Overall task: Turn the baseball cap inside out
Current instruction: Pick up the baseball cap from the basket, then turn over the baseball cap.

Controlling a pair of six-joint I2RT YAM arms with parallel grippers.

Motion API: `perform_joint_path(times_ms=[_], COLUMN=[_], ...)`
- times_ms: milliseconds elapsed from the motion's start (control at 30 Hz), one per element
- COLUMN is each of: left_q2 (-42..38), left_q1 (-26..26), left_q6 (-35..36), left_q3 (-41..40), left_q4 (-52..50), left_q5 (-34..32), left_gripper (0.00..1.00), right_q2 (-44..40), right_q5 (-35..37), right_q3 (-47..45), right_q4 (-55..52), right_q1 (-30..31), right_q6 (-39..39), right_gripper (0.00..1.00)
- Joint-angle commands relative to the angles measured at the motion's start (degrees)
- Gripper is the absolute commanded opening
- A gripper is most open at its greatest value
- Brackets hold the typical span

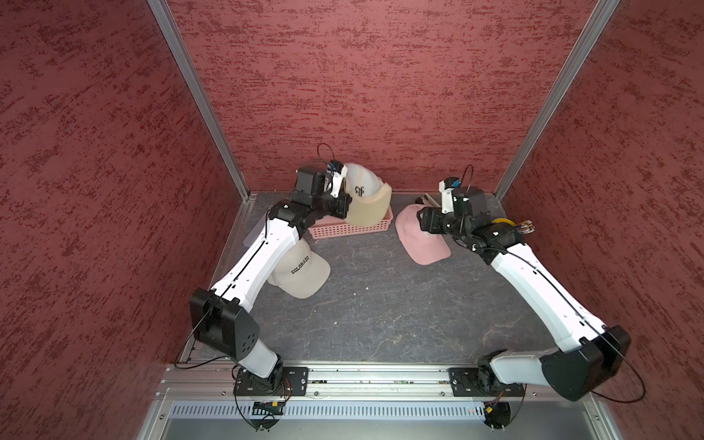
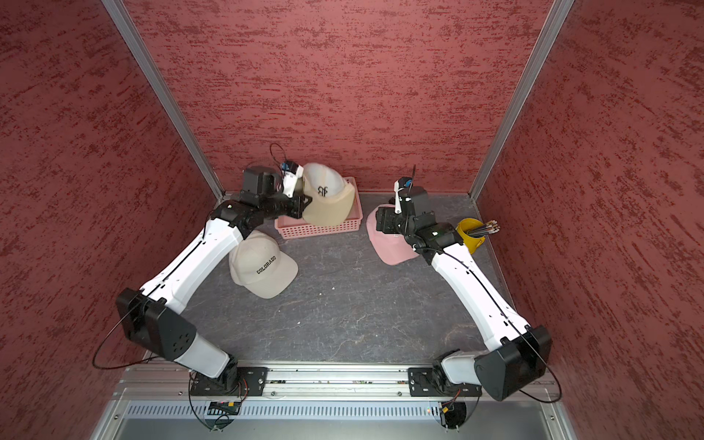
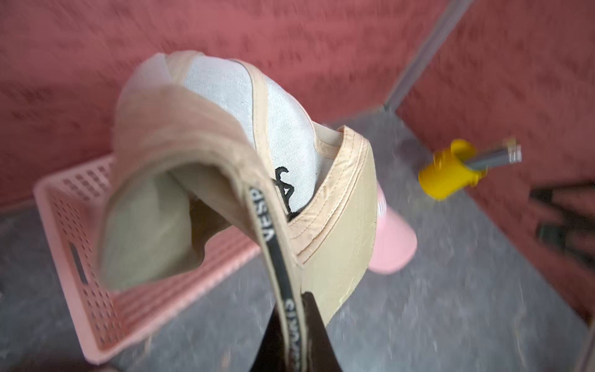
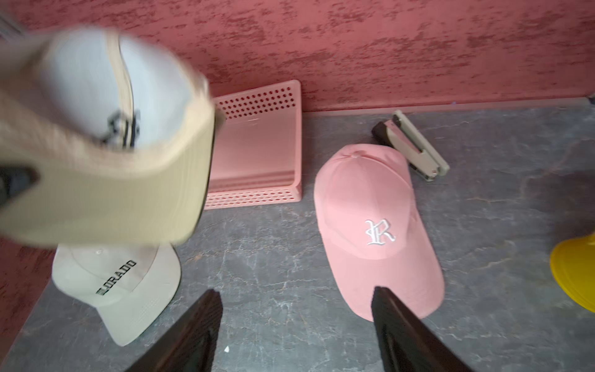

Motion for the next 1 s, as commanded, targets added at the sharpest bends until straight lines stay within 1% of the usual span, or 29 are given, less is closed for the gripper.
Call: perform_joint_path(times_ms=[0, 67, 133, 167, 233, 300, 333, 400, 467, 500, 533, 633, 700, 800, 867, 967], left_q2=[-7.28, -12.61, -16.19, -17.73, -20.43, -22.87, -23.43, -22.79, -20.79, -19.55, -18.74, -16.36, -14.46, -12.27, -11.3, -10.27], left_q1=[-2.63, -5.04, -6.74, -7.82, -10.29, -13.93, -15.15, -17.69, -19.6, -20.4, -20.95, -22.74, -24.16, -26.14, -27.09, -28.22], left_q6=[14.64, 19.05, 22.88, 25.25, 32.02, 39.15, 42.05, 48.13, 54.3, 57.52, 60.24, 67.88, 72.12, 76.5, 78.85, 83.01], left_q3=[-10.14, -15.55, -18.56, -19.87, -22.49, -25.38, -26.31, -26.98, -27.01, -27.16, -27.39, -27.11, -26.46, -28.16, -30.13, -34.15], left_q4=[-6.5, -6.85, -8.37, -9.05, -8.87, -6.17, -4.82, -2.15, -0.38, 1.62, 3.42, 7.13, 7.95, 11.22, 13.88, 19.86], left_q5=[6.38, 6.84, 6.12, 4.41, -0.52, -8.28, -11.16, -19.17, -25.79, -29.09, -31.03, -35.11, -37.87, -41.36, -42.64, -45.03], left_gripper=[0.01, 0.08, 0.08, 0.1, 0.1, 0.09, 0.09, 0.09, 0.09, 0.07, 0.05, 0.05, 0.06, 0.08, 0.08, 0.08], right_q2=[2.11, 4.55, 6.57, 8.5, 10.9, 13.31, 14.19, 15.95, 17.77, 18.76, 19.7, 22.81, 25.73, 29.9, 31.76, 32.33], right_q5=[-2.19, -4.9, -7.77, -9.1, -10.65, -11.14, -11.28, -12.0, -12.53, -12.32, -12.19, -12.71, -13.84, -16.35, -16.52, -14.37], right_q3=[5.16, 7.52, 9.07, 9.75, 11.23, 12.91, 13.75, 15.71, 18.35, 19.95, 21.7, 27.24, 32.85, 40.17, 42.82, 42.41], right_q4=[-6.13, -7.76, -8.28, -8.3, -9.32, -10.15, -10.4, -10.62, -11.41, -12.14, -12.81, -15.45, -19.04, -24.59, -27.73, -29.88], right_q1=[-0.82, -0.81, -0.75, -0.66, -0.14, 0.8, 1.2, 2.02, 3.13, 3.77, 4.34, 5.6, 6.36, 7.69, 9.14, 11.98], right_q6=[-0.8, -1.12, -0.78, -0.52, -0.53, -0.69, -0.76, -0.58, -0.79, -1.07, -1.36, -2.99, -4.84, -7.87, -9.6, -11.49], right_gripper=[0.78, 0.78, 0.77, 0.77, 0.77, 0.77, 0.77, 0.76, 0.76, 0.76, 0.76, 0.76, 0.76, 0.76, 0.76, 0.76])
